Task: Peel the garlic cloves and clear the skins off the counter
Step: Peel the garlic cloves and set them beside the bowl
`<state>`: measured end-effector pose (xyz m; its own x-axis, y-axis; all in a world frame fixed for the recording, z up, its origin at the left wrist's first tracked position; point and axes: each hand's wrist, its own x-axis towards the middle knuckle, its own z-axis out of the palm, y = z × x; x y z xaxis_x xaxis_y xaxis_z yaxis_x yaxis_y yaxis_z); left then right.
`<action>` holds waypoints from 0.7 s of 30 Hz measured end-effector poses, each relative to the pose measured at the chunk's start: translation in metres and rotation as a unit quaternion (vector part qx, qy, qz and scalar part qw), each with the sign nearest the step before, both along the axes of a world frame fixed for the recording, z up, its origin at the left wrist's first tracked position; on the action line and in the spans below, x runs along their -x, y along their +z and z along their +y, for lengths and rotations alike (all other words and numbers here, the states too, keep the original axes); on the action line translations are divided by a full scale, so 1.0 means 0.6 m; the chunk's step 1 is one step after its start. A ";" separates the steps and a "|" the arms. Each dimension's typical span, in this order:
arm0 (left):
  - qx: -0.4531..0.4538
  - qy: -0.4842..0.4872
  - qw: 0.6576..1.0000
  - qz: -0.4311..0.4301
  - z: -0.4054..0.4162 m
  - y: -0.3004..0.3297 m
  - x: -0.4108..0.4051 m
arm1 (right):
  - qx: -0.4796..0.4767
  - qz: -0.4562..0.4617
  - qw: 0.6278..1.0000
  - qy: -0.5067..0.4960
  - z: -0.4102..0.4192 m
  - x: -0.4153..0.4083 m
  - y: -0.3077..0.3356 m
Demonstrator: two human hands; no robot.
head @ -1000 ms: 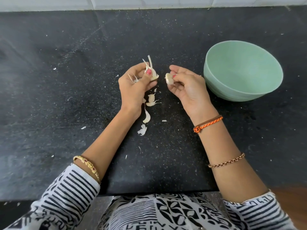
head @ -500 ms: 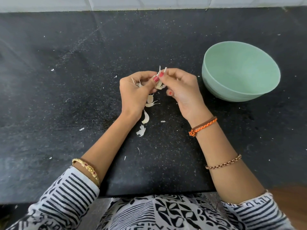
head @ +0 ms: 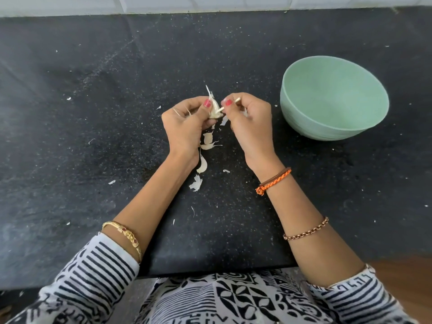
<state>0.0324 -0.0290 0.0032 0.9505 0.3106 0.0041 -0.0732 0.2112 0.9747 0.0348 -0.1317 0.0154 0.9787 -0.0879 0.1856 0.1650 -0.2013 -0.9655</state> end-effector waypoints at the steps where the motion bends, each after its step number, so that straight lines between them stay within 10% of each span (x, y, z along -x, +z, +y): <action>1: -0.001 0.006 1.000 -0.011 0.000 -0.001 0.001 | -0.005 0.034 0.999 0.003 0.001 0.000 0.000; 6: -0.007 0.010 0.999 -0.050 -0.003 -0.002 0.004 | 0.002 0.154 0.987 0.038 -0.005 -0.005 0.005; 21: 0.012 0.012 0.999 -0.052 -0.002 -0.010 0.000 | 0.124 0.071 0.986 0.086 -0.011 -0.004 0.001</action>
